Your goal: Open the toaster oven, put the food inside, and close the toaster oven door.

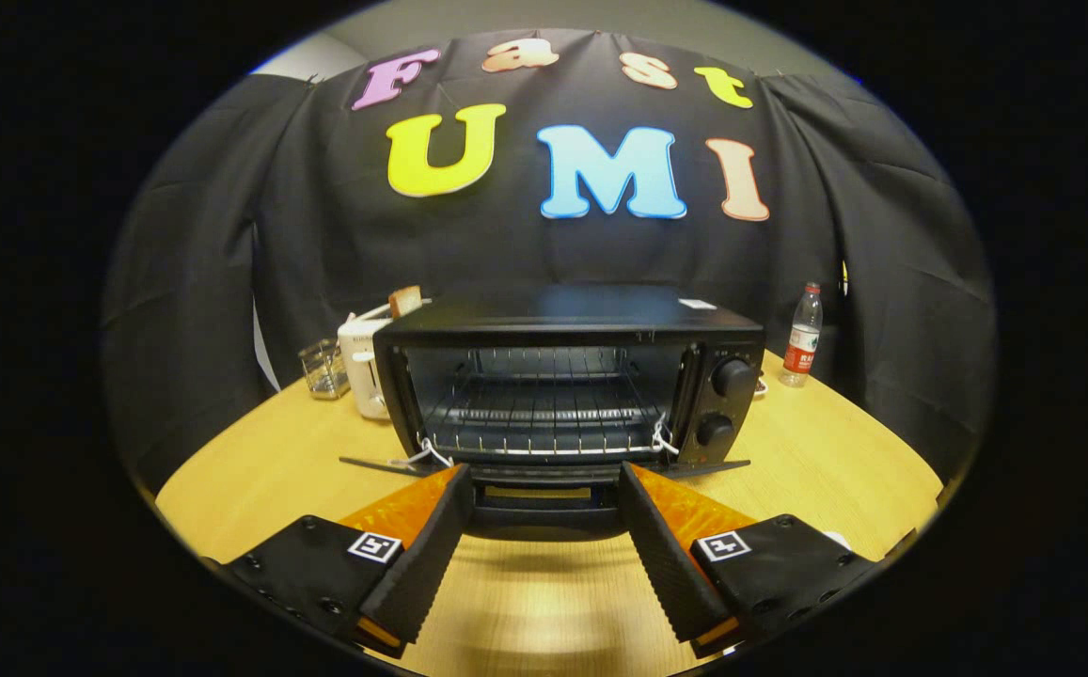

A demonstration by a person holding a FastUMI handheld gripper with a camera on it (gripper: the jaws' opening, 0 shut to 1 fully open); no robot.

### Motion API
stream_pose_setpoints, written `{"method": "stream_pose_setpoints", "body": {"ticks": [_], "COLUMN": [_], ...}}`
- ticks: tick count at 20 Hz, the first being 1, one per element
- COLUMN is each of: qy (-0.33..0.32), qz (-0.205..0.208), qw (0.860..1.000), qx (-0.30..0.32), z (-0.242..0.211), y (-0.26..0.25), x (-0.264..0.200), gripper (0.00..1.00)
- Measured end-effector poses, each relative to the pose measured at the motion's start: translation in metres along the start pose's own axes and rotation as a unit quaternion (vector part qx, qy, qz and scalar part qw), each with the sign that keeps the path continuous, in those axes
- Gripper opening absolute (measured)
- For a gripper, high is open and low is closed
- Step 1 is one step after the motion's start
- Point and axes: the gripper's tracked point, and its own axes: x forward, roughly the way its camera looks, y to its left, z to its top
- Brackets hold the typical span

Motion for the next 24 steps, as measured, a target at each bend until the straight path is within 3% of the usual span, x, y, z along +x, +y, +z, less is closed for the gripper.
{"method": "stream_pose_setpoints", "body": {"ticks": [12, 17, 24], "qy": [0.082, 0.075, 0.102], "qz": [0.012, 0.034, 0.085], "qw": [0.997, 0.996, 0.991], "qx": [0.007, 0.021, 0.024], "z": [-0.051, -0.030, -0.003], "y": [0.006, 0.010, -0.011], "x": [-0.009, -0.028, -0.095], "gripper": [0.98, 0.98, 0.98]}}
